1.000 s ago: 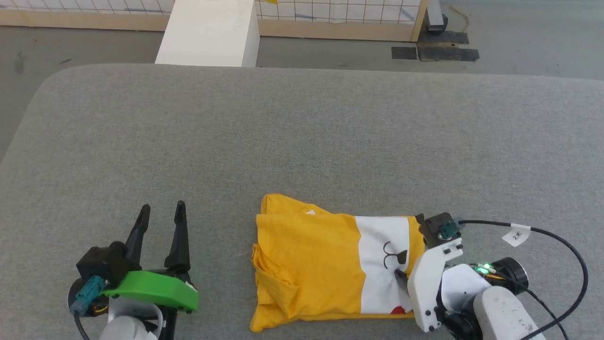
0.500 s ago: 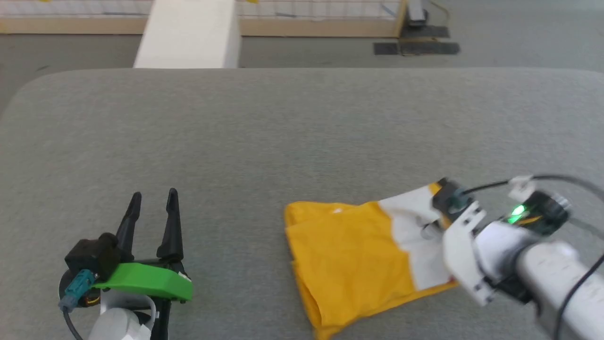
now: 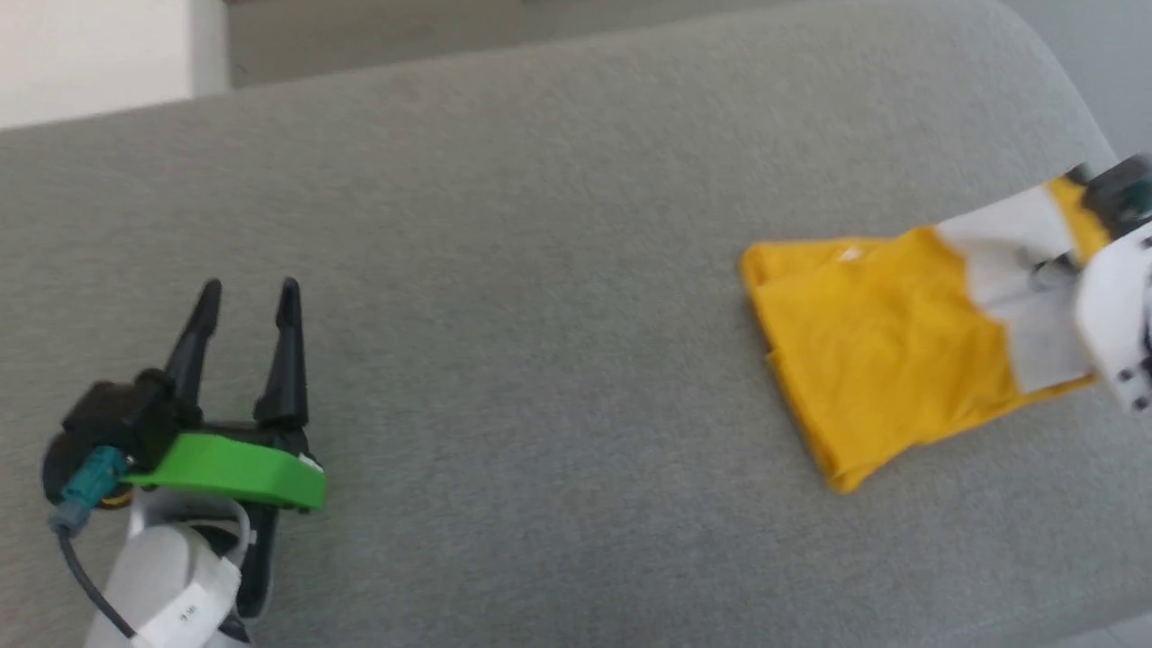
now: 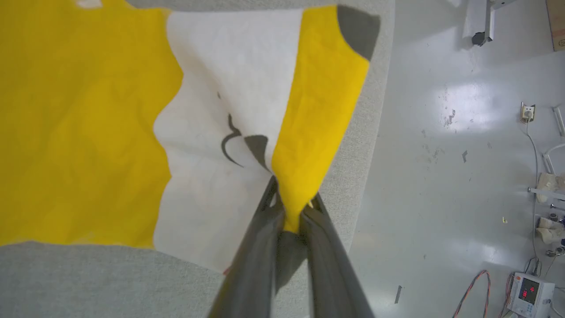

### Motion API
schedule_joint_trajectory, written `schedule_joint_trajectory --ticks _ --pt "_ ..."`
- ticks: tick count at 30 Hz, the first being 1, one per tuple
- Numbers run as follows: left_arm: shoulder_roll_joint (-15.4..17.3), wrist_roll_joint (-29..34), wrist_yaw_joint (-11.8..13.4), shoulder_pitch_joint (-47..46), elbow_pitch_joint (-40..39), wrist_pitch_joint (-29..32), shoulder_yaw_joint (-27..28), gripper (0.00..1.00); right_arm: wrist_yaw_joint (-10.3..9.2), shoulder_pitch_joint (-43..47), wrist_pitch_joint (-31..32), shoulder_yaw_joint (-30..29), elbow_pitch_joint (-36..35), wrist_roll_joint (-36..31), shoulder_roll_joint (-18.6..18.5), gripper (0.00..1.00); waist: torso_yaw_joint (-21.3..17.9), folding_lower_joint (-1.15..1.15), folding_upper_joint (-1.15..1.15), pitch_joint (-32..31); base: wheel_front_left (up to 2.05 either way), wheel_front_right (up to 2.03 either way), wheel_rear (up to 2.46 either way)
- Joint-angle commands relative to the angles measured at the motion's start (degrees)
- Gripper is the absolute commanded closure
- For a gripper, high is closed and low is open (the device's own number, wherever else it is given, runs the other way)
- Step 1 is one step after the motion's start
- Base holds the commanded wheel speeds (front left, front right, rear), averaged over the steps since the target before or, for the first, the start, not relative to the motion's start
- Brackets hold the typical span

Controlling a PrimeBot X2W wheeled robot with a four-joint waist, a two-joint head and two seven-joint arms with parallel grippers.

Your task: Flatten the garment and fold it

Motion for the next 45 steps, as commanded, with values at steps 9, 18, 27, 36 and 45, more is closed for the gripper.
schedule_joint_trajectory --ticks 9,18,27,36,45 --pt "5.26 2.02 0.96 -1.95 -7.38 5.81 1.38 0.0 -0.12 -5.9 -4.94 -13.35 11.58 -8.78 3.05 1.0 -7.87 0.0 -0.01 15.4 0.0 0.0 0.0" --pt "7.81 1.87 1.6 -1.53 -11.76 9.02 2.84 0.0 -0.12 -11.08 -11.38 -27.02 20.94 -18.95 10.42 0.0 -7.9 0.0 -0.01 18.34 0.0 0.0 0.0" --pt "7.77 1.2 2.62 0.0 -11.54 8.33 3.73 0.0 -0.12 -16.31 -20.07 -32.26 22.71 -23.45 14.35 0.0 -7.82 0.0 -0.01 15.36 0.0 0.0 0.0" --pt "4.92 -0.53 4.33 2.62 -7.86 3.57 4.99 0.0 -0.12 -19.89 -32.55 -23.58 10.4 -13.78 16.12 0.0 -4.9 0.0 -0.01 6.08 0.0 0.0 0.0" --pt "1.05 -2.52 5.34 4.21 -2.53 -1.79 5.7 0.0 -0.12 -14.82 -46.21 -21.91 -1.71 -4.3 25.12 0.0 1.92 0.0 -0.01 -4.06 0.0 0.0 0.0"
